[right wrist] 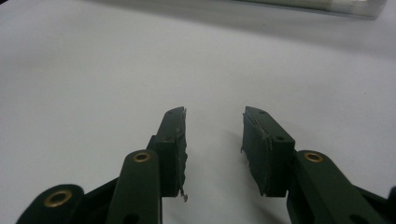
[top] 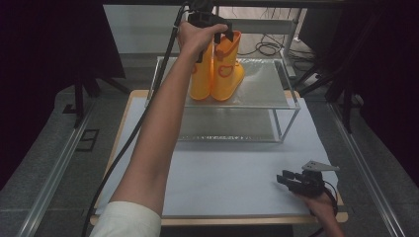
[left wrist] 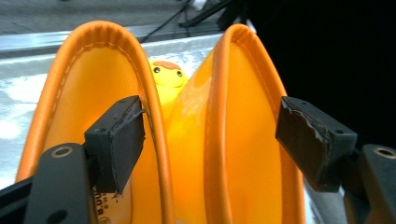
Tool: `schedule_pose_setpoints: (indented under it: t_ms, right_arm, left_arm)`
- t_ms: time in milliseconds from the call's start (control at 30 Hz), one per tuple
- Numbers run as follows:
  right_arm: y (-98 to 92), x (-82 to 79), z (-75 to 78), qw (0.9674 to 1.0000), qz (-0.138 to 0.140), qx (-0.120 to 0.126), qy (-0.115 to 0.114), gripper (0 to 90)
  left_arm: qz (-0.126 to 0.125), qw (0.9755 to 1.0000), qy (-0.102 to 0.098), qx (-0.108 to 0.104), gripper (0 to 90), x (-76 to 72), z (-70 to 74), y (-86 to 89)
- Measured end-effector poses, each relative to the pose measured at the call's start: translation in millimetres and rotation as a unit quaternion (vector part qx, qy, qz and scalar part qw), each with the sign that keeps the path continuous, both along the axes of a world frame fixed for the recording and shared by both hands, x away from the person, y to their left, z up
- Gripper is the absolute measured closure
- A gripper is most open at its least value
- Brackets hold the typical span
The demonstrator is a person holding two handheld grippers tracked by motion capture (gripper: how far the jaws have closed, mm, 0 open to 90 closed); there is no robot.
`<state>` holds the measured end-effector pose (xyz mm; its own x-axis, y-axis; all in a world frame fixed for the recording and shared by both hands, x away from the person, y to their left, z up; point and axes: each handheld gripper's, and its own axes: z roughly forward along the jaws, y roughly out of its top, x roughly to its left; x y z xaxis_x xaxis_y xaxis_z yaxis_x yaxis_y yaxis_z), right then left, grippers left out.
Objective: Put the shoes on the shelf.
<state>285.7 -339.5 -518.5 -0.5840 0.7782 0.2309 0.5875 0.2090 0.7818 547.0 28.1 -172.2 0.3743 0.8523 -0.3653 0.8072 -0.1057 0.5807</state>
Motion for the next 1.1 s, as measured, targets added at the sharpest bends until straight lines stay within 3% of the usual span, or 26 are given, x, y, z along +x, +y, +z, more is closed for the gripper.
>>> schedule_pose_setpoints:
  t_ms: [267,400,567,667,733,900,1100]
  right_arm:
    - [-0.5,0.6,0.0,1.0,0.002,0.001,-0.001,59.2]
    - [-0.1,0.2,0.0,1.0,0.003,0.0,-0.003,59.1]
    - [-0.1,0.4,0.2,1.0,0.002,0.0,0.001,59.1]
    - [0.5,0.4,0.2,1.0,0.002,0.0,0.001,59.2]
    - [0.4,0.5,0.1,1.0,0.002,0.0,0.001,59.1]
    - [1.1,0.5,0.1,1.0,0.002,-0.002,0.0,59.1]
    - [1.1,0.5,0.0,1.0,0.001,-0.001,0.0,59.1]
  left_arm:
    - [-0.001,0.9997,-0.002,0.025,19.5,-0.7,9.4,-2.9]
    - [0.005,0.9998,-0.012,0.018,19.5,-2.3,12.9,1.3]
    - [0.005,0.9995,-0.031,-0.007,24.2,-7.3,23.9,12.3]
    - [0.003,0.9985,-0.052,-0.017,33.2,-12.4,30.7,21.3]
    - [-0.001,0.9973,-0.064,-0.036,42.8,-17.4,35.2,28.6]
    - [-0.019,0.9947,-0.075,-0.067,64.5,-26.4,40.0,45.3]
    - [-0.029,0.9931,-0.086,-0.075,86.3,-40.7,39.4,69.5]
